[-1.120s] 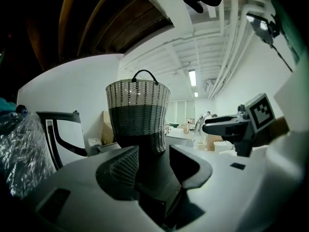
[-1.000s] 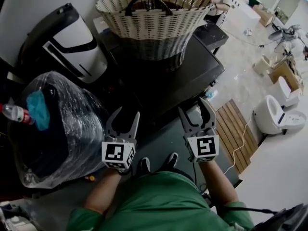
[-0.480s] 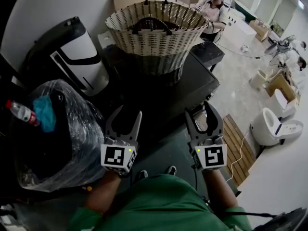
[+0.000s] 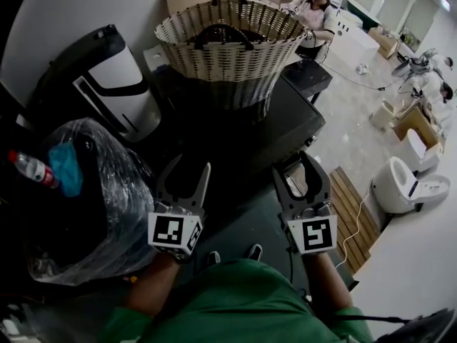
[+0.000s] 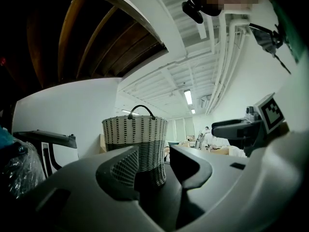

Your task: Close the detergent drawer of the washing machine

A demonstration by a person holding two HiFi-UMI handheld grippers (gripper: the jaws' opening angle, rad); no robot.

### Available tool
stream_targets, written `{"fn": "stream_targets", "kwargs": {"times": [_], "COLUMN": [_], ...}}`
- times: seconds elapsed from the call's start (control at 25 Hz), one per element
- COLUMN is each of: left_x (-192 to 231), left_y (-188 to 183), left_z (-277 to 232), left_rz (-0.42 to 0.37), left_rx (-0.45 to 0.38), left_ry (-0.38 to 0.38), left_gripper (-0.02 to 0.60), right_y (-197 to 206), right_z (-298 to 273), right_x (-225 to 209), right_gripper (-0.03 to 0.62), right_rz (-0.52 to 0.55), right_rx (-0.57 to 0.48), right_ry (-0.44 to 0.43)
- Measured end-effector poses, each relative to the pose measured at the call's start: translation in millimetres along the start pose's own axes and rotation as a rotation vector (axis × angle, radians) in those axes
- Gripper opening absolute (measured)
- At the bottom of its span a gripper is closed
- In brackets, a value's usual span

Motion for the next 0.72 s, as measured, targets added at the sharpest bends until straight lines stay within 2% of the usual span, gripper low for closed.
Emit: {"fn": "stream_targets", "kwargs": {"times": [0.72], "left_x": [0.3], "left_y": [-0.7], "left_z": [0.9], "left_rz": [0.001], "left_rx": [0.014], "left_ry": [0.0], "left_gripper": [0.205], "right_y": [-9.5], "right_z": [2.3], "right_x": [-2.5], "right_gripper": [0.227], "right_rz": [-0.017], "right_rx": [-0.021], "right_ry": [-0.017]}}
Point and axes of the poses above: the fingertips, and each gripper's own axes: z backward along the fingers, x to its left, y out of its underside, the point moved 3 cm from there along z, backward along the fingers, and after that the axes turned 5 degrees about -z, right-handed, at the moved point
